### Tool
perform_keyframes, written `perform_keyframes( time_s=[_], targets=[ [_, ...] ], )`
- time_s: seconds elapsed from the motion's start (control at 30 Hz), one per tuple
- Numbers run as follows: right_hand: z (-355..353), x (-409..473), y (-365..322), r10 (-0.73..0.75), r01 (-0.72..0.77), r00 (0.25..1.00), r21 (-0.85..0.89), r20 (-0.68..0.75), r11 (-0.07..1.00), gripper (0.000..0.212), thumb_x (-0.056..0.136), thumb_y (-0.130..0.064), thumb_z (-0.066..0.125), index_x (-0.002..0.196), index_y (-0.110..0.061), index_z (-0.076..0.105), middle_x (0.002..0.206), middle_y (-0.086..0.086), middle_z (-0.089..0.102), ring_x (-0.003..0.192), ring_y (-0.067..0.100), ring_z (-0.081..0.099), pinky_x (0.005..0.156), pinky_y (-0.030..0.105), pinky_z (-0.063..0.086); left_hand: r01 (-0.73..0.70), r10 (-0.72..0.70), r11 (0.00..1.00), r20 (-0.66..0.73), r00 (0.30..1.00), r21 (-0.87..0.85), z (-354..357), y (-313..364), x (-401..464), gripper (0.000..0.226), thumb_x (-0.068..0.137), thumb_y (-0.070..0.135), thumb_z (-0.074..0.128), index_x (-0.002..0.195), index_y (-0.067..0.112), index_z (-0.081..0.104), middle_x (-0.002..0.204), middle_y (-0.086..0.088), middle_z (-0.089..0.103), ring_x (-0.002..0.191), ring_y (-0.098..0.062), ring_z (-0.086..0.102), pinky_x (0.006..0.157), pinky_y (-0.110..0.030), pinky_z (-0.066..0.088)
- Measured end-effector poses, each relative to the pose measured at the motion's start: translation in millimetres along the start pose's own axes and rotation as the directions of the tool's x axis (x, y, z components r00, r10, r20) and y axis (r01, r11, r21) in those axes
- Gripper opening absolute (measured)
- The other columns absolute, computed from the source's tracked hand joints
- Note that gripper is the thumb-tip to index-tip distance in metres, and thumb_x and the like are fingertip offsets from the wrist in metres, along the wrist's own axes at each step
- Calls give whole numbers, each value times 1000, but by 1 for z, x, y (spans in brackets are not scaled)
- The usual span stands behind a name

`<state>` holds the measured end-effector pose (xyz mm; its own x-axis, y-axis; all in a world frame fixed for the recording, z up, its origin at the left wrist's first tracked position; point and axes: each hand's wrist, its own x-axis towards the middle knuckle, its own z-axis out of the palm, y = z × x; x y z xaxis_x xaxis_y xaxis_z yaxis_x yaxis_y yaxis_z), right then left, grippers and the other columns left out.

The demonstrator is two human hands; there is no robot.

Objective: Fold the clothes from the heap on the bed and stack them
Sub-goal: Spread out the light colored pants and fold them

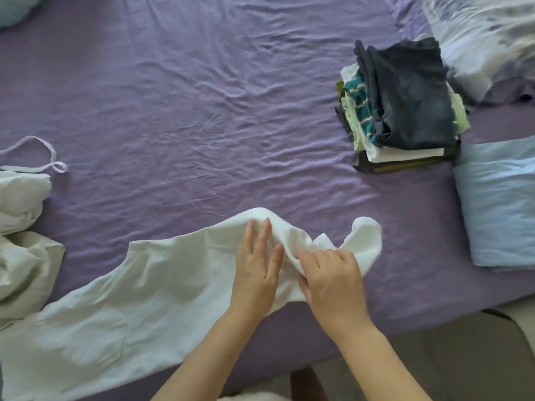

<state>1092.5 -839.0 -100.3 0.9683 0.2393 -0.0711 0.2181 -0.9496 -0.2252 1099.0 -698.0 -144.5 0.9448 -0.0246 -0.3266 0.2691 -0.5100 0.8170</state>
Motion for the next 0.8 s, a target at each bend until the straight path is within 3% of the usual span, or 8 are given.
perform_keyframes(
  time_s=[0.07,0.13,0.27,0.43,0.53,0.63,0.7,0.8],
  targets=[
    [21,-12,18,59,-50,955,-38,291,998,41,76,-32,75,113,-21,63,100,-7,63,100,19,60,98,43,40,31,-74,964,155,985,265,20,-14,0,55,98,50,33,148,42,11,161,0,-6,147,-13,-1,116,-23,5],
    [42,-21,40,138,-197,858,68,495,978,48,92,-52,48,133,-28,48,133,-13,47,136,17,32,115,45,14,37,-206,873,299,932,486,37,-27,-1,61,100,47,33,152,36,2,160,-11,-9,147,-24,4,117,-34,10],
    [54,-19,80,403,-429,901,189,161,883,31,91,-31,60,116,-14,65,134,12,53,137,36,32,109,50,26,60,-338,803,370,865,593,53,-36,6,70,99,39,40,152,33,-6,159,-18,-3,146,-30,9,115,-43,19],
    [46,-9,116,756,-845,519,376,399,381,62,84,-26,67,139,-14,41,137,17,42,121,32,44,90,36,38,229,-420,805,253,872,548,43,-11,20,59,94,15,39,146,40,28,138,-10,35,125,-32,36,101,-40,38],
    [31,-10,107,748,-665,602,694,280,276,29,83,-7,62,106,-22,56,100,-2,61,91,22,56,70,28,41,238,-294,853,50,955,465,39,20,23,40,96,26,44,136,29,48,131,-6,42,119,-25,42,95,-37,42],
    [2,-1,79,672,-414,674,910,308,-3,21,83,-7,66,88,-24,55,76,-9,63,70,12,59,59,25,49,365,-366,930,112,924,31,35,56,25,38,96,40,47,130,23,54,125,1,53,106,-15,56,91,-35,48],
    [-17,9,56,567,-326,743,932,356,-157,17,84,-10,68,90,-22,57,77,-6,65,70,13,61,61,28,53,516,-472,801,211,856,-304,21,77,24,37,93,54,49,118,28,58,114,7,59,97,-12,61,84,-38,55],
    [-31,18,16,396,-325,849,937,350,-132,19,86,-9,66,91,-25,58,91,1,67,81,19,65,74,37,55,616,-489,558,378,786,-557,-14,82,19,48,80,69,52,108,32,63,109,-3,69,96,-18,68,78,-35,57]
  ],
)
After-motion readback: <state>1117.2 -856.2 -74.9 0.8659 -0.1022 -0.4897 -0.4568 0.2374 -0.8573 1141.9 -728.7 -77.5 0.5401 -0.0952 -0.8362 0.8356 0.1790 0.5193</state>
